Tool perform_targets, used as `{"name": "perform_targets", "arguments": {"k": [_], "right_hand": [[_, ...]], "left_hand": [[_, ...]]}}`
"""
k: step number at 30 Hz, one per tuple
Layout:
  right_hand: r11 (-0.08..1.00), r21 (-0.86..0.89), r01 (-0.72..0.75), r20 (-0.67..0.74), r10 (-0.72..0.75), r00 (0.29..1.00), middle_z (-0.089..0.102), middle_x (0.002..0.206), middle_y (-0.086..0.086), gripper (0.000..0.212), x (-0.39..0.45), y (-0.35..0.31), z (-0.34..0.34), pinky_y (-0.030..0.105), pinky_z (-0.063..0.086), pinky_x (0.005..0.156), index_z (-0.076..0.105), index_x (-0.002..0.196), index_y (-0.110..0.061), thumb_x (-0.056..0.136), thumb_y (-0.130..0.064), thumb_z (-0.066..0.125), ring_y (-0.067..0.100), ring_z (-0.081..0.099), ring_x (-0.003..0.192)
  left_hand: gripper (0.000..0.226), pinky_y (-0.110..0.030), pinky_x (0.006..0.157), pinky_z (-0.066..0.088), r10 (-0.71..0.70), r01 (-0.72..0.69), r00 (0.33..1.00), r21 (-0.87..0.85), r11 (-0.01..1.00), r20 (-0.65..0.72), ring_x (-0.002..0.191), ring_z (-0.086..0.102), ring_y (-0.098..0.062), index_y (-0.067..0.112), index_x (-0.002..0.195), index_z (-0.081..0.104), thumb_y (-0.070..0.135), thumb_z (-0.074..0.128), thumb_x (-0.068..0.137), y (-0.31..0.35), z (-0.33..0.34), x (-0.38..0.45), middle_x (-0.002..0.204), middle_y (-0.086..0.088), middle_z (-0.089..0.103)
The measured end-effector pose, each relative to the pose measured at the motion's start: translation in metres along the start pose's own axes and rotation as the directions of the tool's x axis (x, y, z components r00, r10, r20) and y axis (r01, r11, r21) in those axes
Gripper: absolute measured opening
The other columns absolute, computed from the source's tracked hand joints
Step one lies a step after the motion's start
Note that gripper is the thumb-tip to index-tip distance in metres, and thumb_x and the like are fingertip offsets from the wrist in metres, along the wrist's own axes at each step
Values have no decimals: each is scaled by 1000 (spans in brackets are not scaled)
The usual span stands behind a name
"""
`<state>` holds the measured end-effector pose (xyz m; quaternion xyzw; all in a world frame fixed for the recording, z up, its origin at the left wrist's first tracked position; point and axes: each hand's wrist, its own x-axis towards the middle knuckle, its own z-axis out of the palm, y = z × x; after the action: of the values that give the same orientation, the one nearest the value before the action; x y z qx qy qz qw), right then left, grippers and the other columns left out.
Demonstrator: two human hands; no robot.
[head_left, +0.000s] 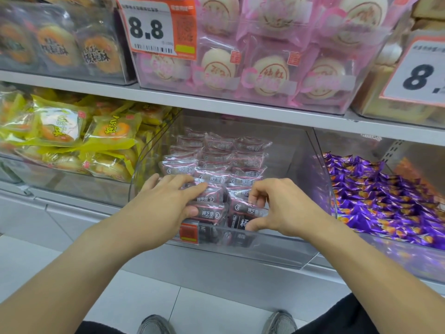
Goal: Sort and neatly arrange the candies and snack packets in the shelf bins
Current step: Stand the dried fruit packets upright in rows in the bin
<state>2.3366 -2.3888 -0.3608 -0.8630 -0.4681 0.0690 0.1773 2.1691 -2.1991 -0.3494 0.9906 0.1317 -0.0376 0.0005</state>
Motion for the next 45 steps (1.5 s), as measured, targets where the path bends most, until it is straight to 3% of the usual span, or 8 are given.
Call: {"name": "perform_targets", "arguments": {"k": [6,9,13,17,25,29,36,45], "right_hand": [[997,71,-16,-33,18,999,65,83,-14,46,-3,4,-10,13,46,66,70,95,-28,60,-53,89,-2,58,74],[999,36,5,-113,-1,994,57,107,-13,47,-6,4,-13,19,44,86,67,108,-35,69,-58,80,1,52,98],[999,-30,44,-59,-46,997,15,159,-1,67,-2,-7,3,39,18,120,28,150,-43,90,-60,55,17,5,147],[994,-109,-7,159,24,987,-13,165,-2,62,13,-16,20,49,-7,122,-5,156,-39,104,-50,26,30,-30,146],[988,-99,-122,-101,112,989,1,166,5,74,36,-7,12,43,3,124,5,158,-18,99,-61,18,24,-6,153],[972,-142,-185,37,192,981,-13,165,9,79,59,-7,21,38,-8,121,-2,158,-9,100,-60,15,26,-21,150],[947,-202,-249,-44,246,968,-6,167,1,77,67,-5,16,50,2,123,1,159,-21,97,-67,11,23,-10,153],[955,-108,-277,-66,271,960,-3,167,2,73,69,-6,7,48,7,123,8,158,-20,99,-62,15,25,-5,153]], "left_hand": [[77,-54,120,5,2,-14,992,-99,995,-126,145,18,-17,30,151,30,63,3,86,8,0,-9,153,5,32],[85,-52,122,5,-31,9,980,-110,994,-198,149,11,-18,31,153,25,68,-8,84,7,3,-5,159,3,24],[88,-47,123,2,-60,42,978,-94,995,-199,153,-2,-21,31,156,10,72,-13,82,3,13,13,166,-3,3],[98,-36,124,5,-9,-18,988,-169,985,-154,152,7,-19,23,155,21,75,-10,78,-6,19,28,164,-7,15],[79,-32,121,12,25,-53,988,-179,982,-155,151,14,-15,24,154,23,69,6,91,-16,22,33,163,0,20],[80,-33,116,25,21,-66,983,-246,967,-180,144,29,-17,17,156,13,66,22,94,-20,20,37,159,-2,30],[88,-39,124,0,31,-53,983,-119,991,-180,152,-4,-20,22,155,18,72,-3,86,-22,25,47,165,-4,6],[79,-36,122,-1,11,-33,990,-155,987,-143,152,3,-17,23,154,19,68,6,89,-19,21,48,165,-2,10]]}}
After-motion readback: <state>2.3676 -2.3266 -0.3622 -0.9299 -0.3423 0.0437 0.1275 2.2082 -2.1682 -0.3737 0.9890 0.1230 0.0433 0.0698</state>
